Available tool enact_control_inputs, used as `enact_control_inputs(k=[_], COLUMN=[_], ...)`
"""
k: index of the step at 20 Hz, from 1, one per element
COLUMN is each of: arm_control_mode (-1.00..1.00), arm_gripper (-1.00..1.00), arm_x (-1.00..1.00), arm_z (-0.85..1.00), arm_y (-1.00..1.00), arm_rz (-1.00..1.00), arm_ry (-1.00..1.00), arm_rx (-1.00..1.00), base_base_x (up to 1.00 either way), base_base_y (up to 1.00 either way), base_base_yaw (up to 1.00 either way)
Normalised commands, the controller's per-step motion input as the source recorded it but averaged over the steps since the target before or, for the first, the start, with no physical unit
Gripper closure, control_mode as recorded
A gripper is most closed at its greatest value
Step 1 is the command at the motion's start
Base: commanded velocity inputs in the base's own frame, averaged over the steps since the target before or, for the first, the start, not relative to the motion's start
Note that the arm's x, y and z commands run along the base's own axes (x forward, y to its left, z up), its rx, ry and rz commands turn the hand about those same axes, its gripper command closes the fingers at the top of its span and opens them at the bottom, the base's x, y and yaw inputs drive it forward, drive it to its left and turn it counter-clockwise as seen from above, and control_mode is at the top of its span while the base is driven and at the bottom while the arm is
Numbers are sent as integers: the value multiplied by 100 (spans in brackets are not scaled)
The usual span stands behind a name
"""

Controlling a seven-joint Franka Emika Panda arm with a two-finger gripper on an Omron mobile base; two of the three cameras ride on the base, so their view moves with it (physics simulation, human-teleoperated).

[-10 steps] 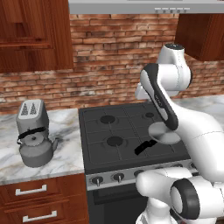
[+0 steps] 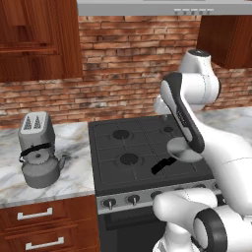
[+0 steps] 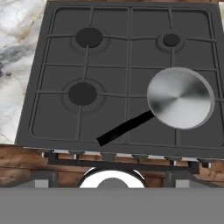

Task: Pick the kettle from the counter and place it on a stove burner. Then turn the burner on.

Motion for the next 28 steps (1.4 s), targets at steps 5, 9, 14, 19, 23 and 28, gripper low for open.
enact_control_inputs(k=[5, 9, 14, 19, 23, 28], arm_control_mode=[-100, -100, -100, -100, -100, -100], arm_gripper=[-100, -100, -100, -100, -100, -100], arm_x=[-41, -39, -30, -19, -10, -7], arm_z=[0, 0, 0, 0, 0, 0], arm_y=[22, 34, 43, 46, 50, 47], arm_rz=[5, 13, 14, 13, 14, 15], arm_ry=[0, 0, 0, 0, 0, 0], arm_rx=[0, 0, 0, 0, 0, 0], base_base_x=[0, 0, 0, 0, 0, 0], base_base_y=[0, 0, 0, 0, 0, 0], base_base_yaw=[0, 0, 0, 0, 0, 0])
